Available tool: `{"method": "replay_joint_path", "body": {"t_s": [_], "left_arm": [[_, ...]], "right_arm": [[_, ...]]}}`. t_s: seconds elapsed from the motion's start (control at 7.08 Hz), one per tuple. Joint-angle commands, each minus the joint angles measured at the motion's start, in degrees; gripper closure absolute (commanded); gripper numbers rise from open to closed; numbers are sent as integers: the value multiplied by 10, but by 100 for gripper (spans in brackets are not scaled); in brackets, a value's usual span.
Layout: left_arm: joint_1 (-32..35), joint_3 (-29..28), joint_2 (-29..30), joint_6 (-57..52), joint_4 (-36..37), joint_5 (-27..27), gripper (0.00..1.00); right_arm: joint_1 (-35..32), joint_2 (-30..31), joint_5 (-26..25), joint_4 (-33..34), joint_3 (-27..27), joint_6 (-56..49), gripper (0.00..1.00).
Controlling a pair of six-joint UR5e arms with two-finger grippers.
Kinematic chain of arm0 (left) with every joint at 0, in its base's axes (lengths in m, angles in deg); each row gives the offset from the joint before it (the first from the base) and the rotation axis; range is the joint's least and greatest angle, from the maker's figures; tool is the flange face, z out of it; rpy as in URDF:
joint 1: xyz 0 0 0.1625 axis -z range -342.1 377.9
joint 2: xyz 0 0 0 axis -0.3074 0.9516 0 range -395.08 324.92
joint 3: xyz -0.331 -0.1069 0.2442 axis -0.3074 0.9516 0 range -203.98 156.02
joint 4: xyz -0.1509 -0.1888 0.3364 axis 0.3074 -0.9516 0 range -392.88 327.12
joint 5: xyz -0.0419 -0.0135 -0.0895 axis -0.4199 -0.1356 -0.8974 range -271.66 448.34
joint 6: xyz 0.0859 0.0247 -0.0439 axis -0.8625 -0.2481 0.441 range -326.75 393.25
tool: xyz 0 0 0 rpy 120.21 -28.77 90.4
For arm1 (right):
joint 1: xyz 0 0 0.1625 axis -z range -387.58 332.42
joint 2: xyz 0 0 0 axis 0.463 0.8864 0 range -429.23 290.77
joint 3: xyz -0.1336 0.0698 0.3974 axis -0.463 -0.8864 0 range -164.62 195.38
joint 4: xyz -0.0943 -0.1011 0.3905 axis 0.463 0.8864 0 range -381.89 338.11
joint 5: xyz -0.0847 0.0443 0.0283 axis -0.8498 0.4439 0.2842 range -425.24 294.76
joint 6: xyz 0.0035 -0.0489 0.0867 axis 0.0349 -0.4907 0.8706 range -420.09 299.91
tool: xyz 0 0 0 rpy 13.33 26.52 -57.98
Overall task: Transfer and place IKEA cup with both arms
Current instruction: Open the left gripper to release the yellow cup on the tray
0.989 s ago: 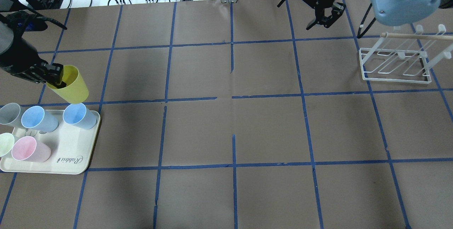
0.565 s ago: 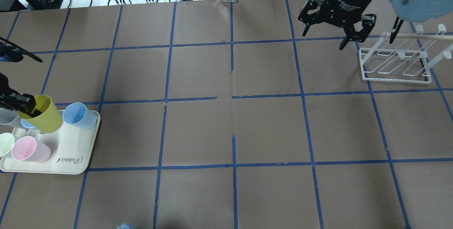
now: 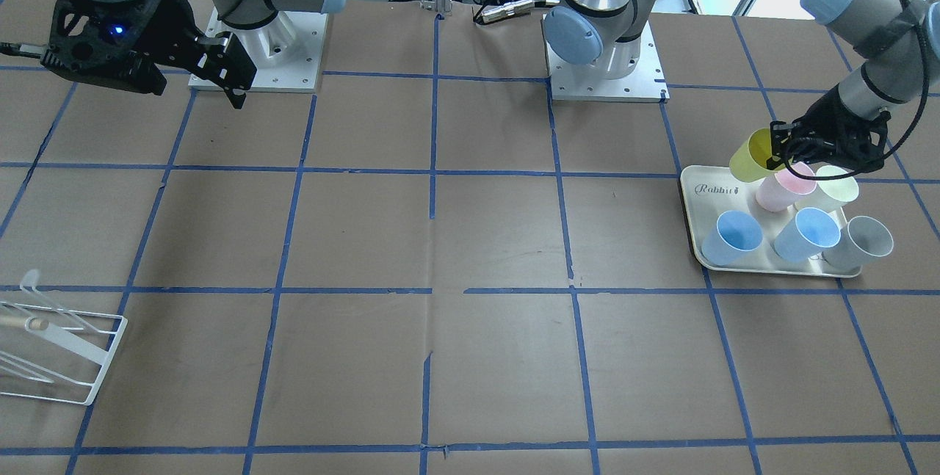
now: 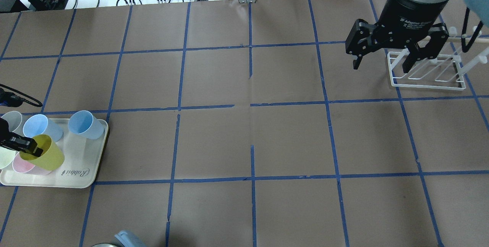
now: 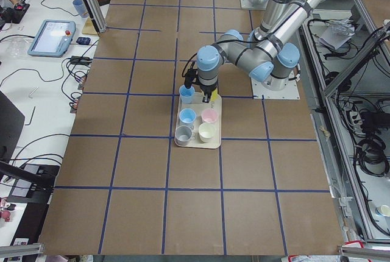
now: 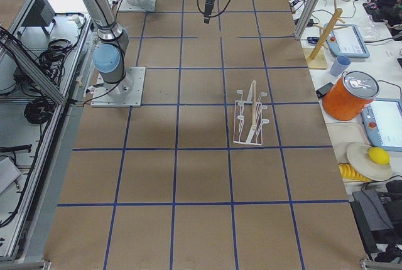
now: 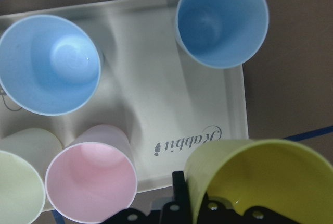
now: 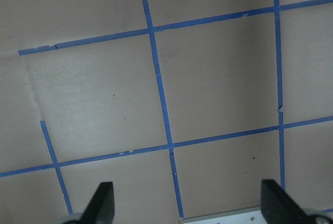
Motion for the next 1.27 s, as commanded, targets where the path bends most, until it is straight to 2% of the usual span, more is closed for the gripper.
{"method": "replay_joint_path", "body": {"t_s": [0.0,0.28,0.42,0.71,0.85,1.13], "left_arm": [[-5,33,3,-4,26,-17,100],[-5,41,9,-7,34,-23,100],[-7,42,13,-5,43,-23,94],[-7,49,27,-3,52,-25,48],[-7,49,30,-3,52,-25,32],[-7,36,26,17,55,-26,19]], "right_arm": [[-2,10,4,-11,1,-10,0],[-2,8,2,-5,1,-1,0],[-2,6,2,-4,1,-9,0],[-2,5,4,1,1,-3,0],[-2,5,5,17,0,-3,0],[-2,5,21,21,0,-1,0]]}}
